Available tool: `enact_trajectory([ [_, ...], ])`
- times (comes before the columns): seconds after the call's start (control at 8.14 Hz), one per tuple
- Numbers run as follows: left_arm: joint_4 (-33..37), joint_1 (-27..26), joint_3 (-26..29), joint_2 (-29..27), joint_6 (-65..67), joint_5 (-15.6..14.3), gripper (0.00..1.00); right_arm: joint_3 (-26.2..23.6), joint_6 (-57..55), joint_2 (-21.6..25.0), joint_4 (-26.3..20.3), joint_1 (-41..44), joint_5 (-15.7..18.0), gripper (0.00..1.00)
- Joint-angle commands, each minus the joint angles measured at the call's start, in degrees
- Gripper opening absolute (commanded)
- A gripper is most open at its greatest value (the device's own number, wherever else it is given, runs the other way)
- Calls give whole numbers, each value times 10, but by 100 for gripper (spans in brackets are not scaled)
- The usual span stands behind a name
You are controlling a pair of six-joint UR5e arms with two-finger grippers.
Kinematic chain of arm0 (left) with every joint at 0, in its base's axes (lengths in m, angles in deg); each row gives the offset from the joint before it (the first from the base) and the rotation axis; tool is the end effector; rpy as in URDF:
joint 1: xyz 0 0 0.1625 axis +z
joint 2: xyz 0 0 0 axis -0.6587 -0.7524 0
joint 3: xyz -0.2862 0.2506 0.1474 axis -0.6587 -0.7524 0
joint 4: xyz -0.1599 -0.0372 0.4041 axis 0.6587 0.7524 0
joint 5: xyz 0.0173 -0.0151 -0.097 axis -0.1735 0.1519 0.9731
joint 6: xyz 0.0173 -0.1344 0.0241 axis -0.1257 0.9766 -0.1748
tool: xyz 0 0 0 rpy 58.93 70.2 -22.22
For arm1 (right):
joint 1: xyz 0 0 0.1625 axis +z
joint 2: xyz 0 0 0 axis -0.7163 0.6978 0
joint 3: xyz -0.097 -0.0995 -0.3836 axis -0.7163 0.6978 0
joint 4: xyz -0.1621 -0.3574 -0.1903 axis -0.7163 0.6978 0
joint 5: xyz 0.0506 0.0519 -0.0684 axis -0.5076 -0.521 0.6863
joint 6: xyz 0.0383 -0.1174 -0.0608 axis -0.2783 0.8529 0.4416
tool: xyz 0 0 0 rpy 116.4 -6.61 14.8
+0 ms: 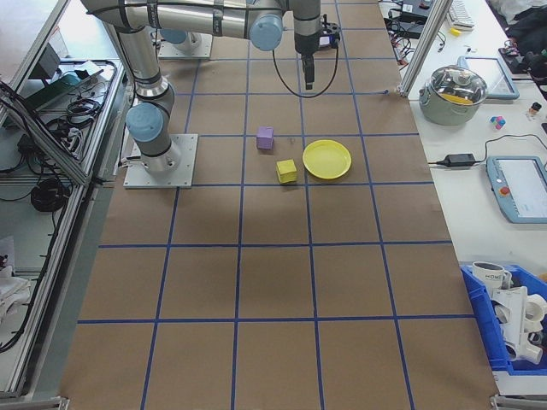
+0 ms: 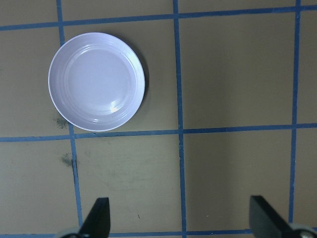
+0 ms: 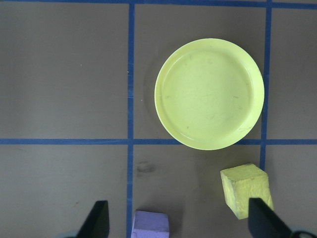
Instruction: Sort blocks by color into plates
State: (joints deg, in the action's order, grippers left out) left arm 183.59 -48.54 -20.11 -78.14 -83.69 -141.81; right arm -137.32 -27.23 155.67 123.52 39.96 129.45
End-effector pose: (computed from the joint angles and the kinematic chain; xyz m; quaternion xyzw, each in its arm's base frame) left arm -0.1246 -0.5835 0.4670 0.0153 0.9996 -0.0126 0.0221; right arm 0.0866 -0.5615 0.3769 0.0097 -0.9988 0.0437 0.0218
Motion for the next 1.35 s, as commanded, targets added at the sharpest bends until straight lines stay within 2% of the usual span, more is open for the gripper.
enact_trajectory([
  [0.0, 0, 0, -1, -1, 0, 0, 100, -2, 85, -57, 16, -68, 3, 100],
  [0.12, 0, 0, -1, -1, -1, 0, 100, -2, 102, -80, 27, -71, 6, 100],
  [0.61, -1, 0, -2, -5, 0, 2, 100, -2, 183, -163, 23, -127, 7, 100],
  [0.86, -1, -1, -1, -4, 0, 2, 100, -8, 185, -188, 18, -128, 47, 100],
  [1.23, -3, 0, -3, -4, -1, 1, 100, -55, 199, -193, 17, -128, 55, 100],
])
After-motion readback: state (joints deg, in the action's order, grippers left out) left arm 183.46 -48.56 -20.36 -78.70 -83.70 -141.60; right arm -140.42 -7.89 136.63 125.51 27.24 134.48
